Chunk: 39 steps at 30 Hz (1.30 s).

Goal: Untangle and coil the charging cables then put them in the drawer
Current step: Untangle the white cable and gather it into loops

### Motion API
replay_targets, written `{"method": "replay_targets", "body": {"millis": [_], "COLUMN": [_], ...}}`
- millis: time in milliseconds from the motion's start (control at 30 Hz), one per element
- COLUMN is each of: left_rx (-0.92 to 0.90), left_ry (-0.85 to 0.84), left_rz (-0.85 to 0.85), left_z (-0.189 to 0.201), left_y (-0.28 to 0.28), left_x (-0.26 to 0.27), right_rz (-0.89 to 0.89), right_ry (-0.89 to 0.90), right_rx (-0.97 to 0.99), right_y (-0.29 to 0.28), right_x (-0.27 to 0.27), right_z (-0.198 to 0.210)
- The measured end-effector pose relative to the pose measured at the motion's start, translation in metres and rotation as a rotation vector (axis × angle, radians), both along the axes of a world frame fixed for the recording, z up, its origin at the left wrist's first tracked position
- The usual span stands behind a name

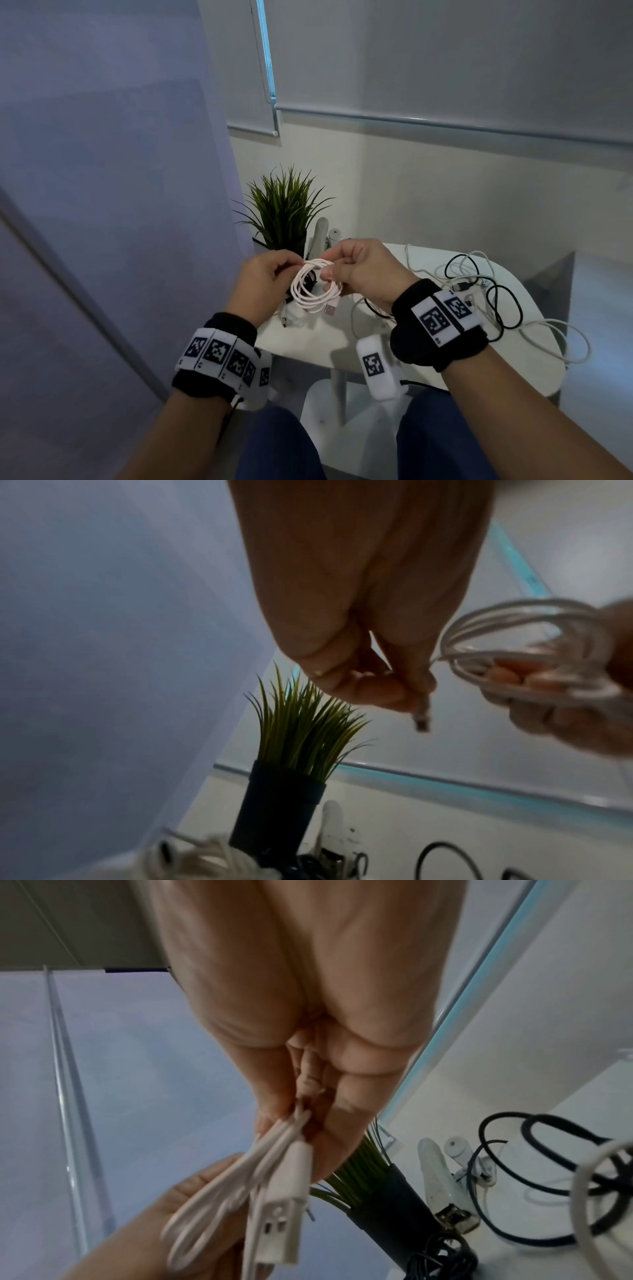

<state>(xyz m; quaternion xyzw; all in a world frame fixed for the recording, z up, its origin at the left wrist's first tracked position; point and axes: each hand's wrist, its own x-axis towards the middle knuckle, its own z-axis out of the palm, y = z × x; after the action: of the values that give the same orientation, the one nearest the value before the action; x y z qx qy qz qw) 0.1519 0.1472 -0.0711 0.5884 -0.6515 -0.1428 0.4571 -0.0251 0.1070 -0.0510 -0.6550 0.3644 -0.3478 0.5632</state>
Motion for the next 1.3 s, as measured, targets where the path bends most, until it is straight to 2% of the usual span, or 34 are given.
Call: {"method": "replay_targets", "body": {"millis": [100,233,467,667,767,900,1000,1100,1233,1300], "left_rx": [0.144,0.236,0.203,0.264,0.293,0.322,0.333,0.356,0.488,0.584], "left_ry": [0.318,0.583,0.52,0.734,0.81,0.814,0.804,0.69,0.347,0.335], "left_rz": [-0.081,-0.153,-0.105,-0.195,-0.282,-0.415,-0.456,-0.45,-0.405,-0.38], "left_z": [0.006,0.011,0.005,0.005,0.006,0.004,0.007,0.009,0.009,0.009], "left_y": [0.006,0.011,0.007,0.006,0.006,0.01,0.012,0.012,0.012,0.014], "left_x": [-0.004,-0.006,-0.014,-0.019,-0.018,-0.016,-0.019,-0.023,-0.019,-0.018], "right_rz": [-0.056,-0.16,-0.144,0.055,0.057,0.001,0.033,0.102,0.104,0.096], "right_ry": [-0.021,-0.024,-0.029,0.037,0.027,-0.027,-0.027,-0.053,-0.025,-0.007], "right_rx": [-0.032,-0.114,-0.184,-0.178,-0.124,-0.168,-0.173,-0.141,-0.246,-0.257], "right_y": [-0.002,-0.007,-0.003,0.005,0.006,-0.001,0.0,0.002,0.0,-0.001], "right_x": [0.002,0.002,0.005,0.005,0.005,0.002,0.003,0.003,-0.001,-0.004], "right_z": [0.001,0.001,-0.001,-0.001,-0.001,0.0,0.001,0.003,0.004,0.003]}}
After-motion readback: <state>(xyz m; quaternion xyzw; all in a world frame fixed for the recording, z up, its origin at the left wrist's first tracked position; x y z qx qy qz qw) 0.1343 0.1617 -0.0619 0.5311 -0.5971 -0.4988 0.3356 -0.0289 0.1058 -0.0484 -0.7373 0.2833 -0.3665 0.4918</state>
